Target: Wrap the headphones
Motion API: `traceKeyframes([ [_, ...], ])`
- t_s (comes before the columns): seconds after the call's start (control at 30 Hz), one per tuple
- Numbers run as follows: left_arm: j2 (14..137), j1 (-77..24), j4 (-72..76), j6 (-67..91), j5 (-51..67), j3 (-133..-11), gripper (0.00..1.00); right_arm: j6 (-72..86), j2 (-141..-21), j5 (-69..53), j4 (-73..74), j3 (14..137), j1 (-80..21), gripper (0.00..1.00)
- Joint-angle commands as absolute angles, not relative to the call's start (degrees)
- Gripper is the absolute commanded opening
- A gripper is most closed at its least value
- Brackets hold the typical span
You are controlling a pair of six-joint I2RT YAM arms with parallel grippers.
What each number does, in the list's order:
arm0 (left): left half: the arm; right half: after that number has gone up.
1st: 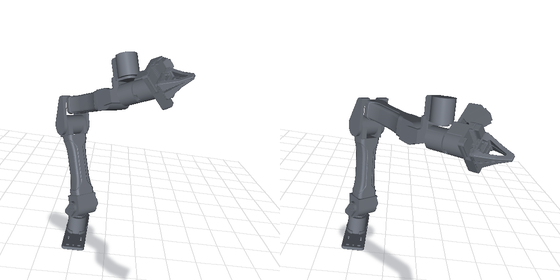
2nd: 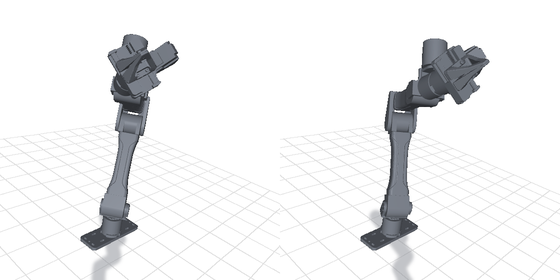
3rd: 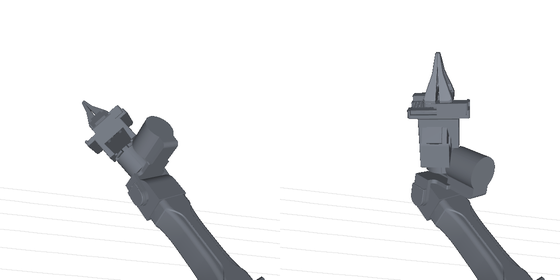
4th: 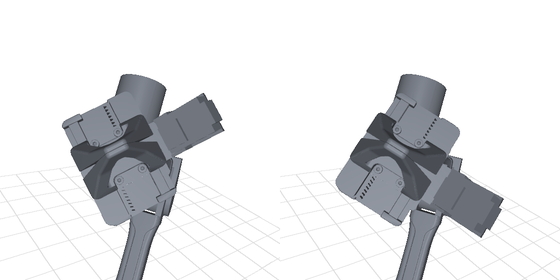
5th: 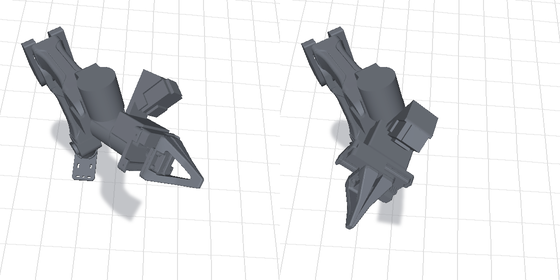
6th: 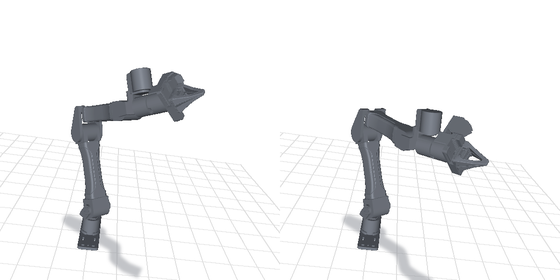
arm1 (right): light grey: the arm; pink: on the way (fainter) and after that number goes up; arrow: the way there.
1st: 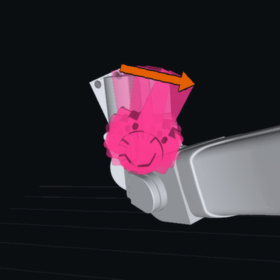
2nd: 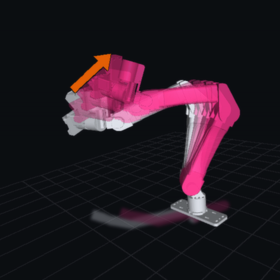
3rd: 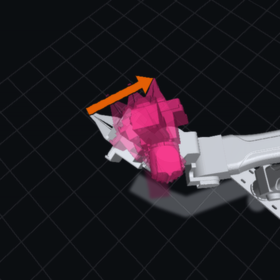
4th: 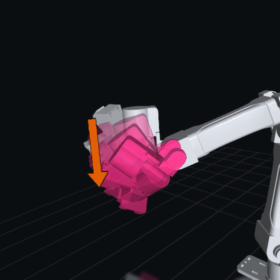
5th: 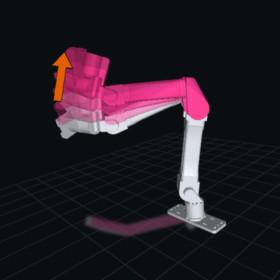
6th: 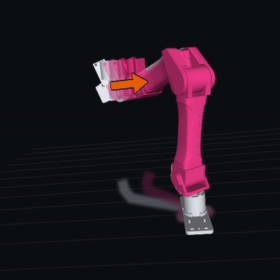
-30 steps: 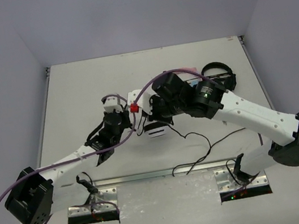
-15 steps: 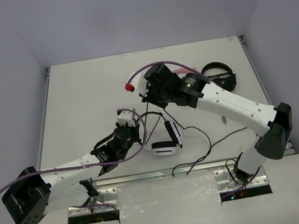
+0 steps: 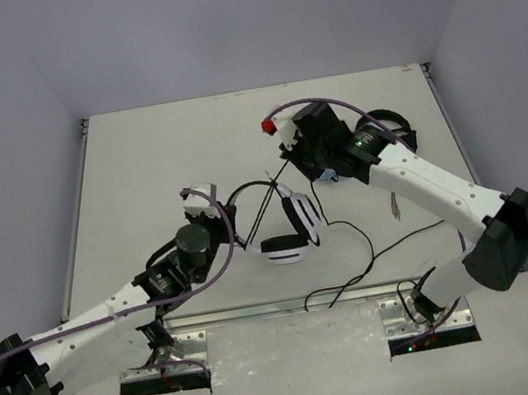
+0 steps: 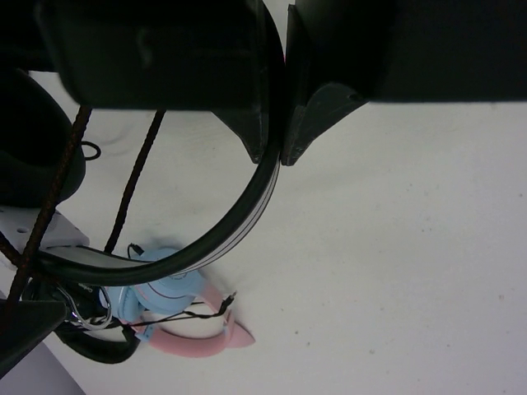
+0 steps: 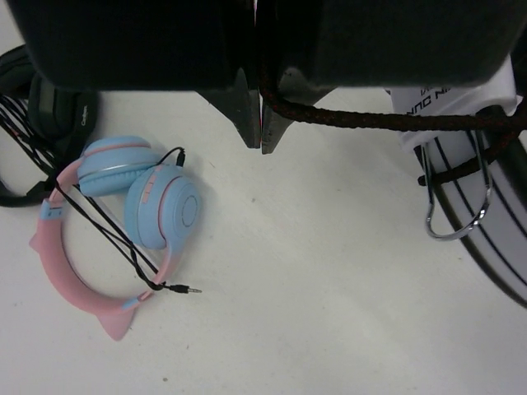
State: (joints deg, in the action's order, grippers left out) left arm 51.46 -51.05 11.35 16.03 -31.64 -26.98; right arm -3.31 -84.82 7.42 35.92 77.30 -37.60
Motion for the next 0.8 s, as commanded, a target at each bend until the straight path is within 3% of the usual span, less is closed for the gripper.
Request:
traceKeyframes([
  [0.0, 46.85, -51.86, 7.48, 17.75, -28.22, -29.26, 0.0, -4.83, -78.23, 4.84, 22.68, 73.83, -36.91, 0.01],
  [0.33, 40.0, -51.86, 0.62, 17.4, -23.03, -40.85, 0.0, -10.98, -74.01, -3.77, 16.44, 64.52, -35.42, 0.03],
  [0.47, 38.5, -51.86, -3.07, 16.35, -18.99, -47.01, 0.0, -9.94, -72.16, -6.94, 12.49, 60.13, -35.33, 0.13],
  [0.63, 39.64, -51.86, -9.05, 17.22, -20.9, -55.1, 0.0, -3.01, -68.74, -15.18, 3.55, 54.59, -35.33, 0.04],
  [0.67, 39.64, -51.86, -9.31, 17.31, -21.27, -57.28, 0.0, -1.42, -67.95, -16.6, 1.6, 51.8, -35.33, 0.06],
  [0.77, 40.51, -51.86, -9.58, 17.31, -22.24, -62.03, 0.0, 5.87, -65.57, -23.36, -9.2, 45.99, -35.33, 0.3],
])
